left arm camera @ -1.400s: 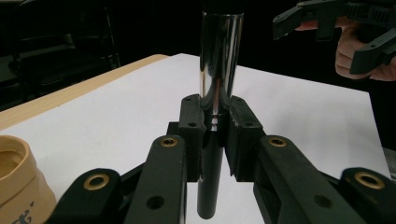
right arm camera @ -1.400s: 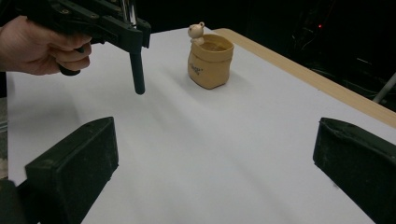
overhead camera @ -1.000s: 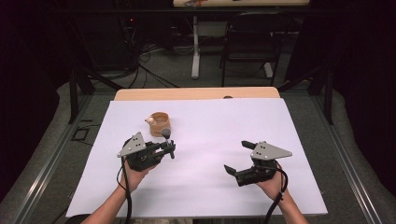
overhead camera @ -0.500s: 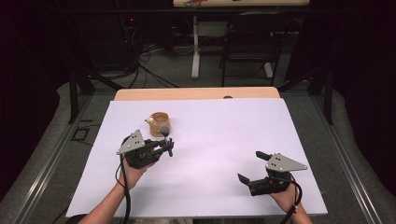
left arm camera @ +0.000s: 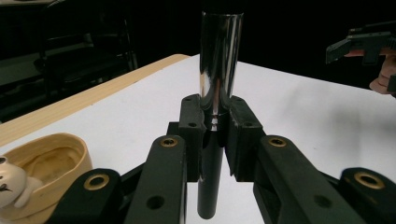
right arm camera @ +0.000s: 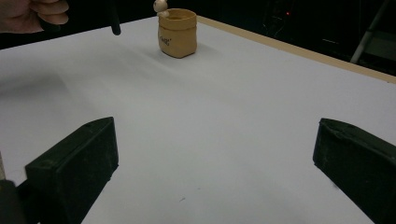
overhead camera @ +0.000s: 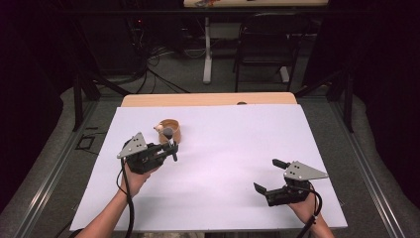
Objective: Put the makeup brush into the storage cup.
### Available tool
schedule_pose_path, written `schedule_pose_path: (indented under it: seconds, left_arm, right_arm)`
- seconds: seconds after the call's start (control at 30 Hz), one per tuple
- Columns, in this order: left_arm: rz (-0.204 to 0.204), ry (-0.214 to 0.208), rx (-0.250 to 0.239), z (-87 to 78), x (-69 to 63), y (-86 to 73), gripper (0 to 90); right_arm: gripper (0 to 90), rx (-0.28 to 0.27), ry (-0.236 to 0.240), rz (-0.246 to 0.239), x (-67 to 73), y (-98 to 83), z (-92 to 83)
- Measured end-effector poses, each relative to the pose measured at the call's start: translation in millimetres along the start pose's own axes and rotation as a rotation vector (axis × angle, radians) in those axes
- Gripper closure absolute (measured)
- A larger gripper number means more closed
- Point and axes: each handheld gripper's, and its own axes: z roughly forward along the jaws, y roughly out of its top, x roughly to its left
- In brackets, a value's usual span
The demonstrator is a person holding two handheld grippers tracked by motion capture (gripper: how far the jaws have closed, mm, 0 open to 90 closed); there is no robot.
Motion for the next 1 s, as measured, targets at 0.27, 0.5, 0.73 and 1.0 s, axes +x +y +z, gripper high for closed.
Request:
schedule_pose_path:
  seconds: [0.27, 0.5, 0.73, 1.0]
  left_arm:
    - [0.006, 0.023, 0.021, 2.3, 7.4, 2.1, 78.2]
    - [0.013, 0.036, 0.017, 0.7, 12.8, 9.8, 78.3]
    - [0.01, 0.051, 0.012, 0.0, 18.6, 14.4, 78.3]
    - [0.006, 0.066, 0.006, 0.9, 26.1, 20.2, 78.3]
  right_arm:
    - [0.0, 0.012, -0.003, 0.001, -5.5, 0.5, 2.9]
    - [0.0, 0.018, -0.013, -0.002, -7.3, -0.4, 4.3]
    - [0.0, 0.026, -0.013, -0.011, -7.0, -0.5, 4.7]
    - [0.0, 0.029, -0.011, -0.01, -7.2, 0.0, 3.8]
